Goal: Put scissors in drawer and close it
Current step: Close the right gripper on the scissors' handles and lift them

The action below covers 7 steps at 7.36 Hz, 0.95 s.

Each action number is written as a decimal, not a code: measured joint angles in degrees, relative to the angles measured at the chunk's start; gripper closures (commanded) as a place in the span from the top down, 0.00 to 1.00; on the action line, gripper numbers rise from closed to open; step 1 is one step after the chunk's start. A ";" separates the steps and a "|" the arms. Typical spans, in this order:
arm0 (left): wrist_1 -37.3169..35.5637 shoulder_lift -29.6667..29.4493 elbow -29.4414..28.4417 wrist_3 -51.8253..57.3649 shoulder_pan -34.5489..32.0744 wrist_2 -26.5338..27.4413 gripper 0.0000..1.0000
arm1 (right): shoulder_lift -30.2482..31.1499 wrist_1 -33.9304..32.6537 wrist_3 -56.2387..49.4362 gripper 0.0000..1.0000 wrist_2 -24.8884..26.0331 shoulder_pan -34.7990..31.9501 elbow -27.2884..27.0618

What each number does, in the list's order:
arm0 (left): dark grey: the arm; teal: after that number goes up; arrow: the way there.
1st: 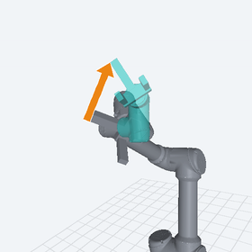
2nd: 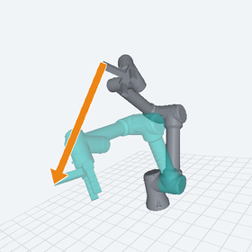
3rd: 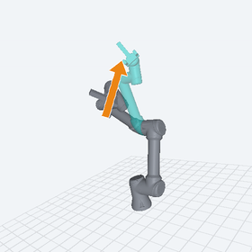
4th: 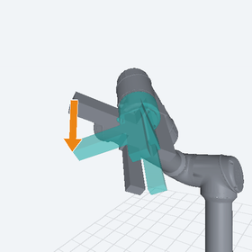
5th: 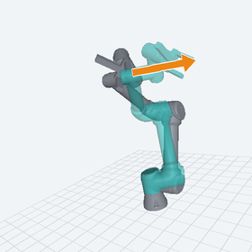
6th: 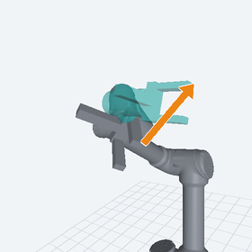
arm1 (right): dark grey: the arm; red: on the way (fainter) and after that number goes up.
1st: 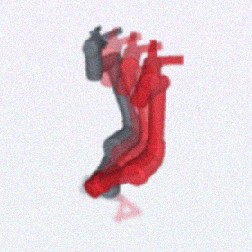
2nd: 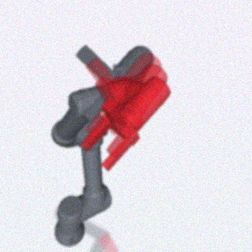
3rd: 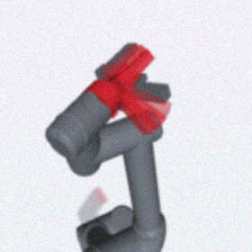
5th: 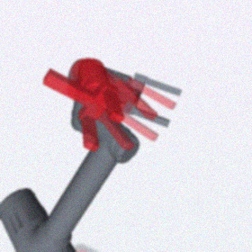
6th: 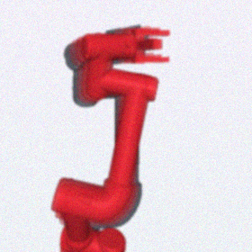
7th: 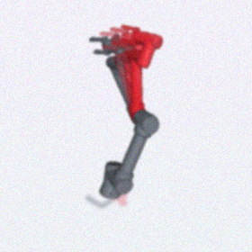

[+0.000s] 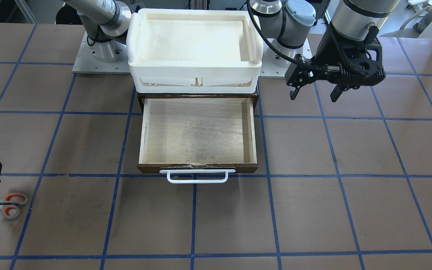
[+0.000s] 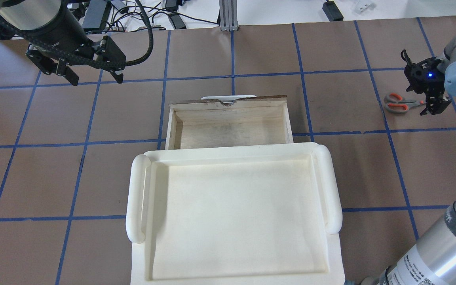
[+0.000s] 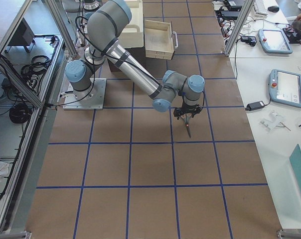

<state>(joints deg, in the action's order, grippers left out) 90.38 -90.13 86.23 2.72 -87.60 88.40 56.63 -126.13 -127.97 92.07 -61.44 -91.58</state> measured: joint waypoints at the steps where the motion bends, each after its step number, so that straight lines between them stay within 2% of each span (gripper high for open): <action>1: 0.17 -0.04 0.25 -0.04 0.11 0.03 1.00 | -0.44 -0.19 -0.18 0.99 0.13 0.08 0.00; 2: 0.34 -0.19 0.36 -0.07 0.13 0.07 1.00 | -0.88 -0.31 -0.22 0.96 0.16 0.35 0.00; 4: 0.56 -0.87 0.40 -1.21 -0.14 0.49 1.00 | -1.49 -0.83 -0.19 0.96 0.15 0.94 0.09; 6: 0.82 -0.99 0.40 -2.99 -0.35 2.75 1.00 | -2.33 -1.42 -0.10 0.94 0.09 1.09 0.15; 7: 0.97 -0.62 0.41 -3.19 -0.41 3.12 1.00 | -2.50 -1.50 0.01 0.69 -0.08 1.12 0.17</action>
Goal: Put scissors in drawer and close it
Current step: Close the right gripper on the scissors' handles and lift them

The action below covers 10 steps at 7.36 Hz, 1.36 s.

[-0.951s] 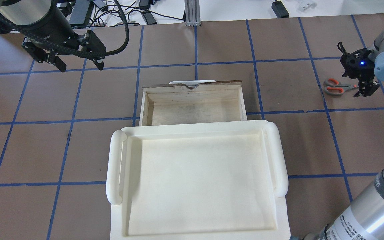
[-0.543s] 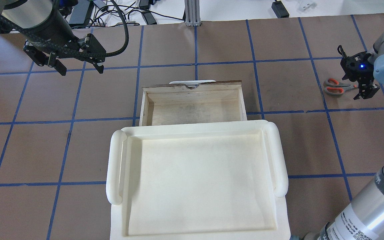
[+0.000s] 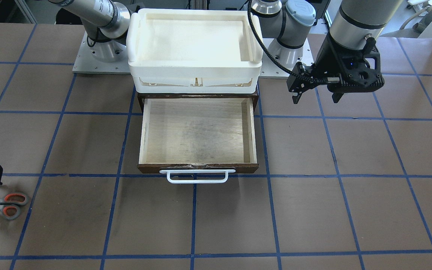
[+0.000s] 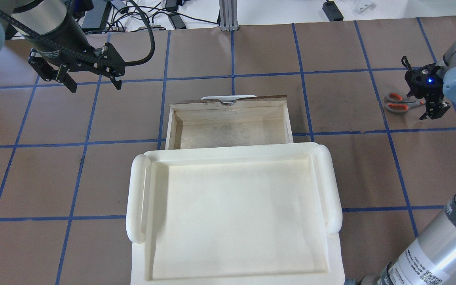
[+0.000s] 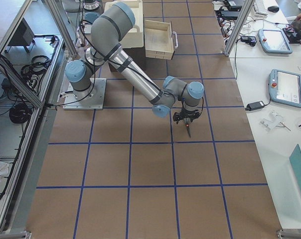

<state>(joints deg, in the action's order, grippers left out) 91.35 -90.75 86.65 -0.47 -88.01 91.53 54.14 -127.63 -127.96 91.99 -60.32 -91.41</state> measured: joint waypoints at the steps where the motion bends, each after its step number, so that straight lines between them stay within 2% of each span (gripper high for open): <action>1: 0.06 0.51 0.04 -0.04 -0.03 0.05 1.00 | -0.08 0.00 0.02 0.31 -0.14 0.02 0.00; 2: 0.09 1.28 0.03 -0.18 -0.12 0.04 1.00 | -0.12 -0.03 -0.20 0.05 -0.18 0.01 0.04; 3: 0.08 2.31 0.00 -0.08 -0.08 0.00 1.00 | -0.12 -0.05 -0.67 0.00 -0.11 -0.02 0.10; 7: -0.75 3.86 0.15 1.13 0.33 -0.37 1.00 | 0.77 0.22 -1.99 0.00 0.94 -0.09 0.37; 10: -0.88 4.23 1.25 1.10 0.01 -5.03 1.00 | 5.86 3.49 -1.68 0.00 0.46 -1.10 0.31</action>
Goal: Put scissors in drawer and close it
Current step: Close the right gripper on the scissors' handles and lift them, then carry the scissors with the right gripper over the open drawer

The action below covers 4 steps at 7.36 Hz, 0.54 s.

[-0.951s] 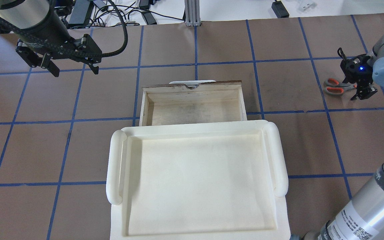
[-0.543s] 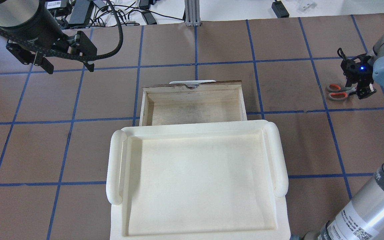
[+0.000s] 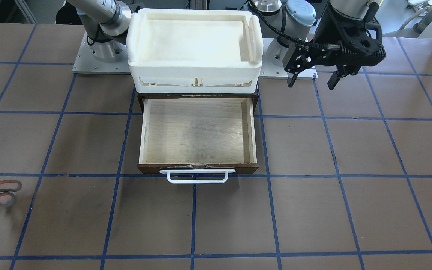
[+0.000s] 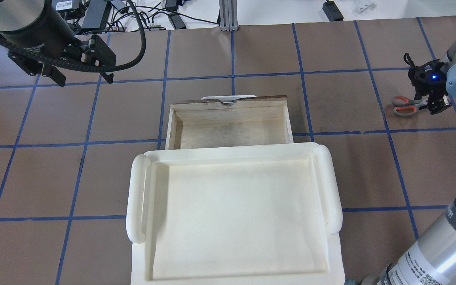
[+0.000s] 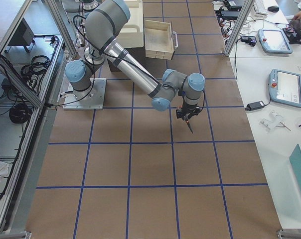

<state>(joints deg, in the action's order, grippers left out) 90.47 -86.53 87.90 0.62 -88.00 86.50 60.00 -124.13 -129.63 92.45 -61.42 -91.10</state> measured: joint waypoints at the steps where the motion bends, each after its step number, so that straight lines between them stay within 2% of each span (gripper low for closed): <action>1: -0.13 0.29 0.85 -0.85 -0.02 -0.64 1.00 | 3.02 2.68 0.61 0.00 -1.08 -1.28 -0.02; 4: -0.35 0.49 2.04 -1.56 -0.09 -1.14 1.00 | 12.10 11.35 10.10 0.00 -1.97 -9.25 -0.02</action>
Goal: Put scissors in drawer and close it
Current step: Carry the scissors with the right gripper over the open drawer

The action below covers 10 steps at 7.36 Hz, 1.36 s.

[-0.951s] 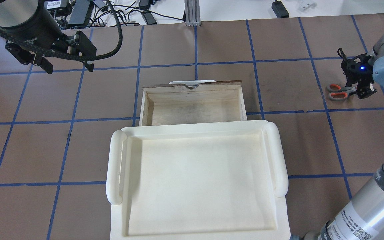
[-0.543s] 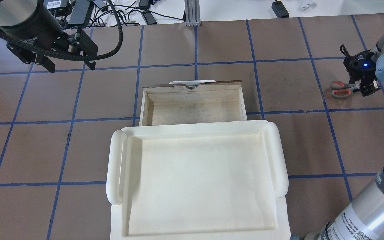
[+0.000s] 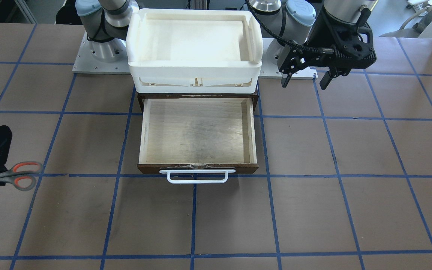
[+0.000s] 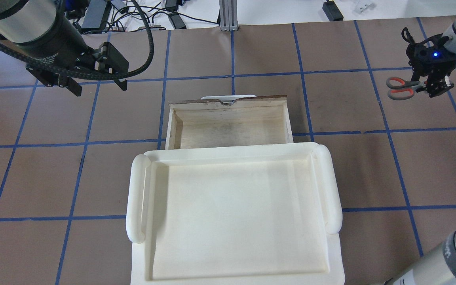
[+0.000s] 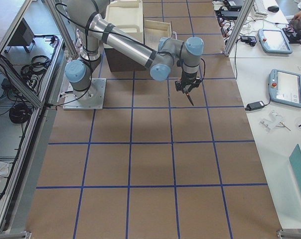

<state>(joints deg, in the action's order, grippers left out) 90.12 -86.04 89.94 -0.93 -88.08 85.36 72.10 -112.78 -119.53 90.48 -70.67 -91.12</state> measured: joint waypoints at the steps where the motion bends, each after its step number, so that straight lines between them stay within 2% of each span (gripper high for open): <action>1: -0.02 -0.21 0.21 -0.15 -0.02 0.02 1.00 | 2.15 2.16 4.65 0.00 0.22 -3.24 0.03; 5: -0.23 0.59 0.33 -0.25 -0.07 0.60 1.00 | 6.04 6.80 26.75 0.00 1.16 -18.88 0.66; 7: -0.70 1.37 0.09 0.05 -0.07 2.48 1.00 | 5.74 6.86 38.96 0.00 1.41 -28.47 0.97; 10: -1.23 1.57 -0.20 -0.24 -0.08 5.50 1.00 | 3.30 5.29 51.27 0.00 0.85 -37.70 1.03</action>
<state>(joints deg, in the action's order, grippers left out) 88.89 -84.47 89.74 -1.17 -88.16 90.87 75.40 -107.49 -68.26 91.33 -108.36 -90.09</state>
